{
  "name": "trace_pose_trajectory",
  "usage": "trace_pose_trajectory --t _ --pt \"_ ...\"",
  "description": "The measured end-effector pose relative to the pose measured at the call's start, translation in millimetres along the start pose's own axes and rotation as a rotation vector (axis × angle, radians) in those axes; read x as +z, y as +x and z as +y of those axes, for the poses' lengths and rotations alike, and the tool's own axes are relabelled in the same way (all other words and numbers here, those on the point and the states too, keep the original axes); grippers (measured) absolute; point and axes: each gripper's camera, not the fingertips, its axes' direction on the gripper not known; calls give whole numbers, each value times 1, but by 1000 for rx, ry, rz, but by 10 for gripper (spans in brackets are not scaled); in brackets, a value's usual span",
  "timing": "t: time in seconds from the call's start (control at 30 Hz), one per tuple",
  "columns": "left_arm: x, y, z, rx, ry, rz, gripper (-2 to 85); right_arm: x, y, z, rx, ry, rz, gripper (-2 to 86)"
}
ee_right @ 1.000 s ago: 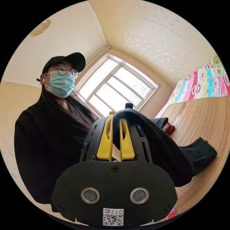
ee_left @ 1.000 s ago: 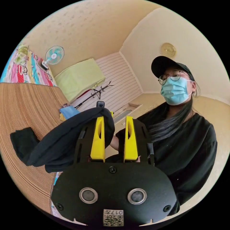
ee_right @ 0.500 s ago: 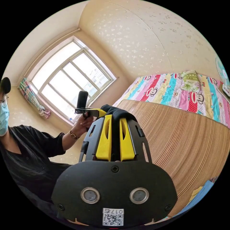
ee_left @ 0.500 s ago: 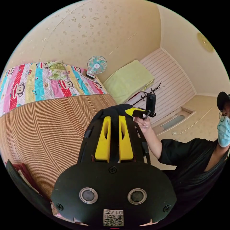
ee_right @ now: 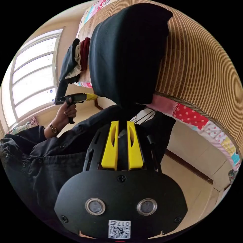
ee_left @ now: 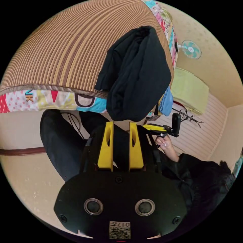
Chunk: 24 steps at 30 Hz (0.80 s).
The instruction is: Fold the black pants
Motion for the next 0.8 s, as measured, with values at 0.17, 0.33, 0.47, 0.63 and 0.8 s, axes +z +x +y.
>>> trace_pose_trajectory --t 0.17,0.33,0.47,0.63,0.8 --pt "-57 34 -53 148 195 -2 159 -75 20 -57 14 272 -197 166" --pt "-63 49 -146 216 181 -143 160 -57 22 -162 72 186 -292 193" --pt "-7 30 -195 128 -59 -112 73 -13 -7 -165 100 158 -233 148" --pt "27 48 -185 42 -26 -81 51 -35 6 -128 138 290 -197 95" --pt "105 114 -201 131 -104 -18 48 -112 74 -90 219 422 -95 85"
